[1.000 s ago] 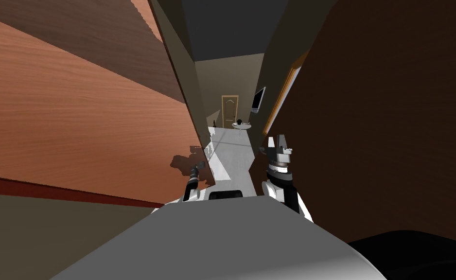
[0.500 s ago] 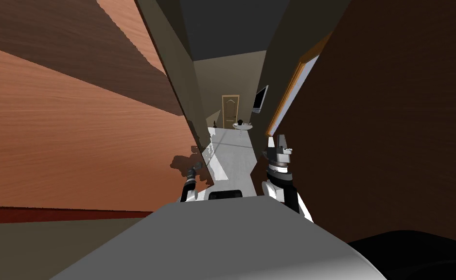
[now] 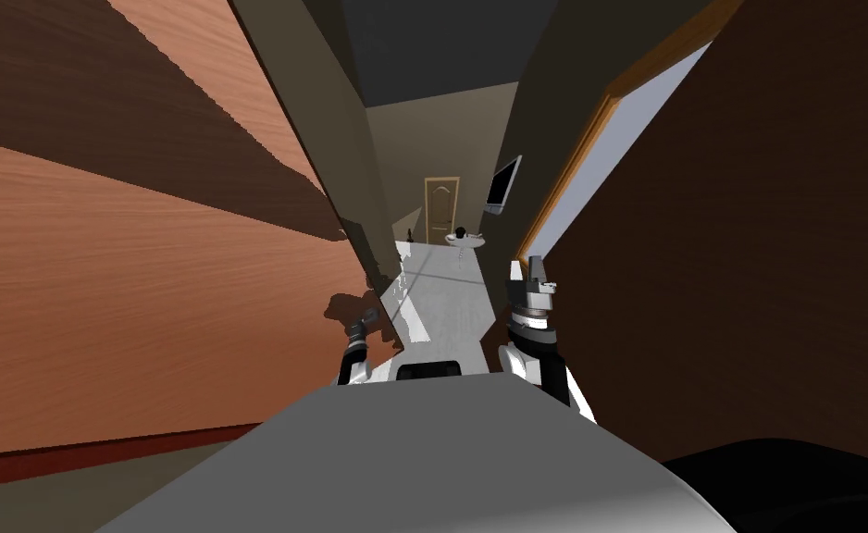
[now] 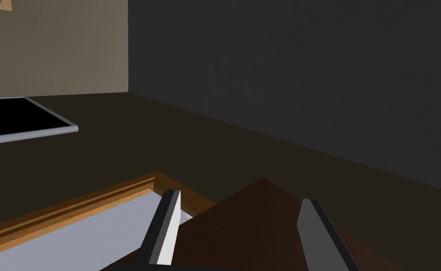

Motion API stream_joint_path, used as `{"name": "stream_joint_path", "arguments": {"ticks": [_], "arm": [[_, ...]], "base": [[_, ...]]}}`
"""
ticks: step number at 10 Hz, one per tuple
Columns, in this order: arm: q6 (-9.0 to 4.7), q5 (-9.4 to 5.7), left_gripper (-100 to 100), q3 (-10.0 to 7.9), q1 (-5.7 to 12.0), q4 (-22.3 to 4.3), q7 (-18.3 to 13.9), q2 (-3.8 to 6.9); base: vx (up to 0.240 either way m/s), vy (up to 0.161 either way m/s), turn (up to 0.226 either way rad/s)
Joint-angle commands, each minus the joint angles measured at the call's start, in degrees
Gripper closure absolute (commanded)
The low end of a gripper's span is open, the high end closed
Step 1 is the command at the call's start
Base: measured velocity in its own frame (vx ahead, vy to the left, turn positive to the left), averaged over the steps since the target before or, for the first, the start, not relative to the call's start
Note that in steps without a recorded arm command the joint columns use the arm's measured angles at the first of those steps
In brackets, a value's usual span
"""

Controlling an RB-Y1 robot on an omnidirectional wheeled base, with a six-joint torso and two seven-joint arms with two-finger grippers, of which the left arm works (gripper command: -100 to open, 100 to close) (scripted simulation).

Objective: Push the door open

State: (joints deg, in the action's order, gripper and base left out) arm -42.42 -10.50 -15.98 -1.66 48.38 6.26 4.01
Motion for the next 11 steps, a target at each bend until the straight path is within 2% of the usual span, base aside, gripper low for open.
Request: {"name": "stream_joint_path", "arguments": {"ticks": [1, 6, 11], "arm": [[-0.25, -0.86, 100, -1.84, 0.22, -0.1, 0.49, 0.81], [-0.4, -2.61, 100, -5.06, 0.18, -0.21, 1.46, 0.61], [-0.56, -4.39, 100, -8.31, 0.14, -0.32, 2.43, -0.68]], "base": [[0.229, -0.047, 0.06], [0.203, -0.016, 0.067], [0.215, -0.026, 0.074]]}}
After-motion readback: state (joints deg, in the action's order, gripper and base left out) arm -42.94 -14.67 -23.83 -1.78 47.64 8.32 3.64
